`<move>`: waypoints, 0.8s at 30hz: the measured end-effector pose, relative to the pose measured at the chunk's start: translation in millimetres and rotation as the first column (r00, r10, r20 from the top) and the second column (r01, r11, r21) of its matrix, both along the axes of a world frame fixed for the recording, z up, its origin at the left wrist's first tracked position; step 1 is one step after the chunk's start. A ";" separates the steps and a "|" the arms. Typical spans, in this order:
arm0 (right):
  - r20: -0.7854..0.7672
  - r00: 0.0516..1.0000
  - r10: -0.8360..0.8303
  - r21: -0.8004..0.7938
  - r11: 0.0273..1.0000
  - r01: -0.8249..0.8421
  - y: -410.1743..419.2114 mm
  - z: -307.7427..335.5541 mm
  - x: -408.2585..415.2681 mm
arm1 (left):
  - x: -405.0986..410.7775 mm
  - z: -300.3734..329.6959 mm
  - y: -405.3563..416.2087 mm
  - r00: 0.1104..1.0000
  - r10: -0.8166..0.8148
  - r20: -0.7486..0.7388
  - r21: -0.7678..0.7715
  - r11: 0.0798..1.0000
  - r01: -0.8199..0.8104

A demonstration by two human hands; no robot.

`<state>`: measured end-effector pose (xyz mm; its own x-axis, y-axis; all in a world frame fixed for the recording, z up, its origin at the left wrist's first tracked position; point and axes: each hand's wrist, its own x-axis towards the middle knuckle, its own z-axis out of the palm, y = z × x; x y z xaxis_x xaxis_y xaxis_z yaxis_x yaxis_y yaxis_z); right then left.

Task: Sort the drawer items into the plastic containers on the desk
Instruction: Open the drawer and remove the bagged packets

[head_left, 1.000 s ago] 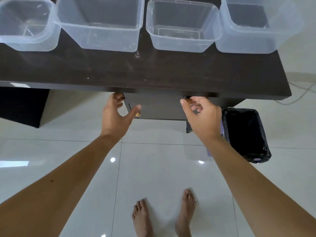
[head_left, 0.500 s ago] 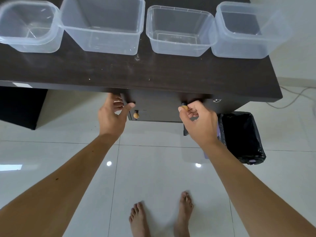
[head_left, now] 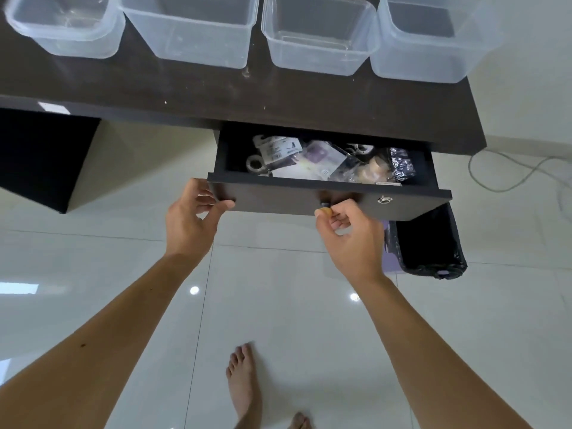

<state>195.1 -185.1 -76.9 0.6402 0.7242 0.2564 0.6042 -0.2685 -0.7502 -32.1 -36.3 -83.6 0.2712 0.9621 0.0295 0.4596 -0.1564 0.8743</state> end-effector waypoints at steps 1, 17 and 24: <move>0.003 1.000 -0.001 0.003 1.000 0.001 -12.1 -1.9 -6.1 | -6.3 -1.6 -11.7 1.000 -0.005 -0.006 0.006 1.000 0.005; -0.039 0.999 0.026 -0.022 0.999 -0.027 -110.4 -8.2 -52.4 | -54.2 0.7 -114.1 0.999 0.010 -0.036 0.008 1.000 -0.010; -0.046 0.998 0.039 -0.019 0.999 -0.040 -132.9 -9.4 -63.2 | -67.5 -0.1 -132.3 0.996 -0.007 -0.094 0.016 1.000 0.008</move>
<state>132.0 -318.0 -86.3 0.6215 0.7540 0.2127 0.5797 -0.2600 -0.7723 -99.5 -168.6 -83.7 0.2809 0.9595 0.0190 0.5381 -0.1739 0.8248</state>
